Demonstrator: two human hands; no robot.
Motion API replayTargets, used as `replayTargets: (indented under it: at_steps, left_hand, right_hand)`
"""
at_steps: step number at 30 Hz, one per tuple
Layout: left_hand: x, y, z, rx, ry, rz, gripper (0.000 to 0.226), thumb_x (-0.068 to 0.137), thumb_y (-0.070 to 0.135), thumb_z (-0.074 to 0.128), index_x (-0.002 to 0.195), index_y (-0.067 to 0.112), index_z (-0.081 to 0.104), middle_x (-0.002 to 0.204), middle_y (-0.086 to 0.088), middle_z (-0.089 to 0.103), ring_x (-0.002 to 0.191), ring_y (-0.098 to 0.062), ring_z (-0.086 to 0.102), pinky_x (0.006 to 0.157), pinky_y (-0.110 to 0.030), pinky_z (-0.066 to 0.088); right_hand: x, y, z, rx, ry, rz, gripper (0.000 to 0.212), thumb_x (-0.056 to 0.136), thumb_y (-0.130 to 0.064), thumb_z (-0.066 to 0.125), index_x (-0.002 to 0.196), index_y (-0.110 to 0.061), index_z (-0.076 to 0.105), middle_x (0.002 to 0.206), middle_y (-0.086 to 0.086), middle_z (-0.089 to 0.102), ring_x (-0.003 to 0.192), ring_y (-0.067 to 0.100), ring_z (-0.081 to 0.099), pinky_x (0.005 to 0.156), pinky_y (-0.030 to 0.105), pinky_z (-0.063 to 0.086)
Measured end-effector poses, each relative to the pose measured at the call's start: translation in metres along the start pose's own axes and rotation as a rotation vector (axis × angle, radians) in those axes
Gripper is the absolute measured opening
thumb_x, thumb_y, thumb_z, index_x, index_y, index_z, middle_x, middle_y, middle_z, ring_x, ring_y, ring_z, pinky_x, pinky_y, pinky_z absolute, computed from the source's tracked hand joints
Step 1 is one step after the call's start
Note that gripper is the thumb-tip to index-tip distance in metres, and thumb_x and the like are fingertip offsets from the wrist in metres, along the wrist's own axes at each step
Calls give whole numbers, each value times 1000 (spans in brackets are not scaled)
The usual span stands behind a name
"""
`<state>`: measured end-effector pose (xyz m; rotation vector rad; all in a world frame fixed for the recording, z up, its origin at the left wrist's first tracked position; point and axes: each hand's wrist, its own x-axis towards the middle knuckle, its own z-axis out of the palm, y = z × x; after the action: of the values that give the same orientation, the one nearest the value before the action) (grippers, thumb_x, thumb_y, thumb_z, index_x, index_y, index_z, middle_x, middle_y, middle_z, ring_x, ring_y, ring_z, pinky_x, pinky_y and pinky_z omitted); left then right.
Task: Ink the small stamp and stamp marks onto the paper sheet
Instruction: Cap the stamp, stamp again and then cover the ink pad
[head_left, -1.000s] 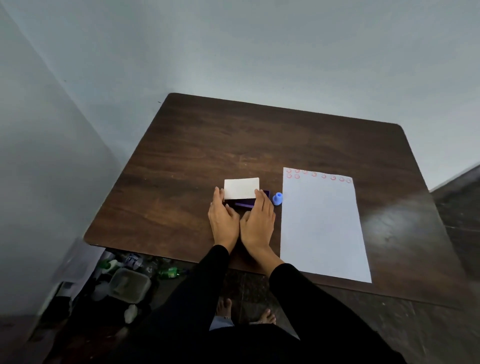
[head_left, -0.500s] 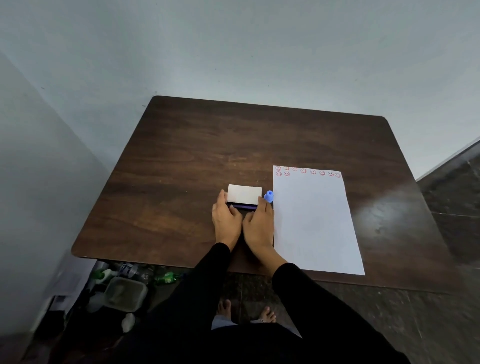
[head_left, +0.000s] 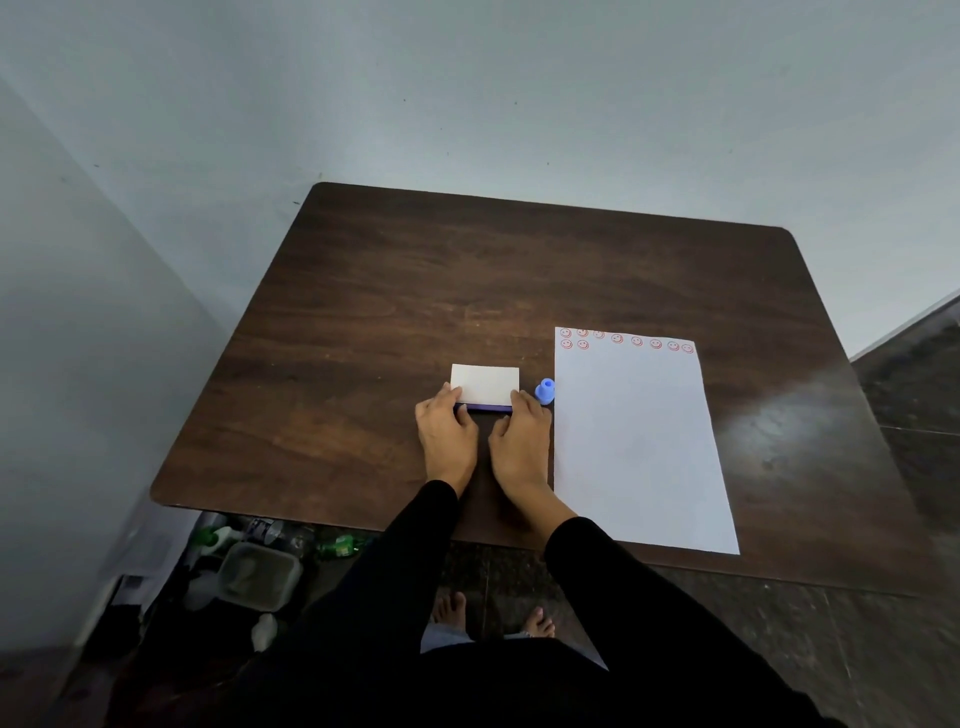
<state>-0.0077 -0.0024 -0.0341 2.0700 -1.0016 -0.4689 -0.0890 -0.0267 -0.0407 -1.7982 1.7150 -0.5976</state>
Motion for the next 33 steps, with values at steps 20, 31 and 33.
replayTargets:
  at_steps: [20,31,33]
  left_hand:
    - [-1,-4,-1,-45,39,19,44,74,4,69,117,-2,62,124,-16,61,116,-30,50,97,-19,32]
    - [-4,-3,-2,-74,2,13,54,72,5,68,124,2,52,130,-15,52,120,-29,45,101,-30,35]
    - [-5,-3,0,-91,22,16,57,69,4,67,124,1,50,131,-16,48,120,-29,43,101,-32,35]
  right_hand:
    - [1,6,0,94,54,-58,35,93,-11,48,128,-4,49,133,15,52,125,26,45,107,35,35]
    - [-6,7,-7,137,55,-53,35,94,-16,48,128,-7,47,130,13,53,119,24,47,102,35,39]
    - [-11,7,-12,134,114,-116,29,93,-15,50,120,-6,51,123,14,57,112,24,51,95,34,45]
